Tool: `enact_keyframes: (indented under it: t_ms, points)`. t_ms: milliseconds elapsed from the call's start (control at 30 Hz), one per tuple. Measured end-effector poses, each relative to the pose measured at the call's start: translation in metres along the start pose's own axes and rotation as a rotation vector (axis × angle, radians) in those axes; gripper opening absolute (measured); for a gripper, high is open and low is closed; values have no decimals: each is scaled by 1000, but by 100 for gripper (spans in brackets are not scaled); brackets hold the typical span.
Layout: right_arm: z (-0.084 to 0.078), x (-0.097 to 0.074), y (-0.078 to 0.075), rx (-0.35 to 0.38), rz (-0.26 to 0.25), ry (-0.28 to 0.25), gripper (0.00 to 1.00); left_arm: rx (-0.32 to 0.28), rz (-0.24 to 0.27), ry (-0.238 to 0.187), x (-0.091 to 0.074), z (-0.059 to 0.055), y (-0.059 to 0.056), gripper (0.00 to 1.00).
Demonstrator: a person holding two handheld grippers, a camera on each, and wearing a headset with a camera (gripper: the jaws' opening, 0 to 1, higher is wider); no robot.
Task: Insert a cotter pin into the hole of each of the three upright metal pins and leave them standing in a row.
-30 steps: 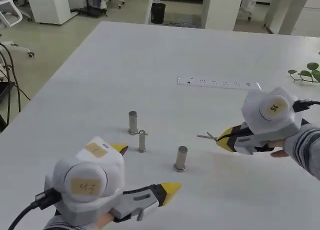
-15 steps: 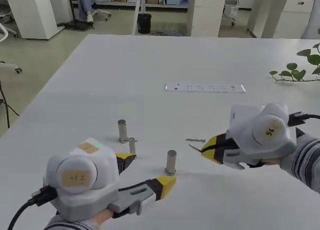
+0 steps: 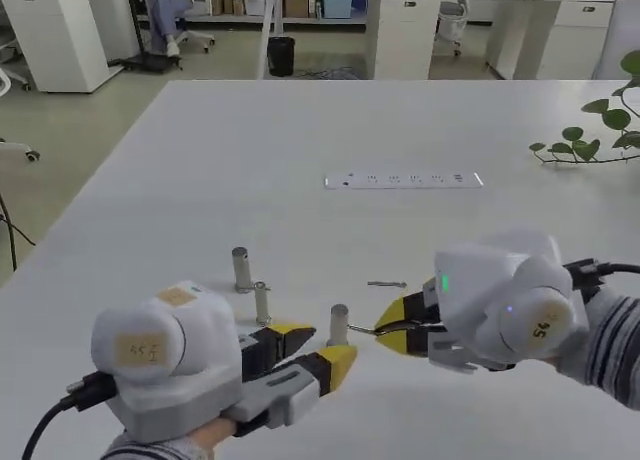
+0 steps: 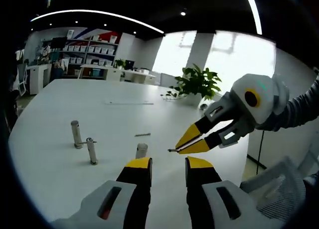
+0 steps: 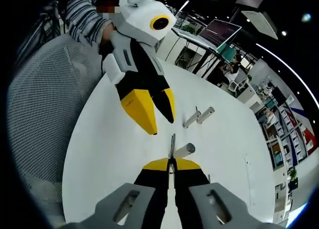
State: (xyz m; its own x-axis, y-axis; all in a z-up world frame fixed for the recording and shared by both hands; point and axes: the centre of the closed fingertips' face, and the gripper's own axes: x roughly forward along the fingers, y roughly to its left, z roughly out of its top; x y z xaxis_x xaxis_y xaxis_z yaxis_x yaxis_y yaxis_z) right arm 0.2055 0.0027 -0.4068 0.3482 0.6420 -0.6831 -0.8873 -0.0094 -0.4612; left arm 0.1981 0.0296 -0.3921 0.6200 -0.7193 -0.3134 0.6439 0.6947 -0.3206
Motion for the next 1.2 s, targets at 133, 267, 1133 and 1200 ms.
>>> enact_keyframes:
  t_ms: [133,267,1133,1200]
  points:
    - [6,-1,4,-36,9,-8,0,-21,-6,5,1,-1,-2,20]
    - [12,-2,7,-65,21,-21,0,-74,-22,1,1,-1,-5,16]
    - [14,-3,10,-59,41,-43,0,27,-63,15,1,-2,-18,0]
    - [12,-4,10,-25,48,-47,0,70,-67,21,0,-3,-17,0]
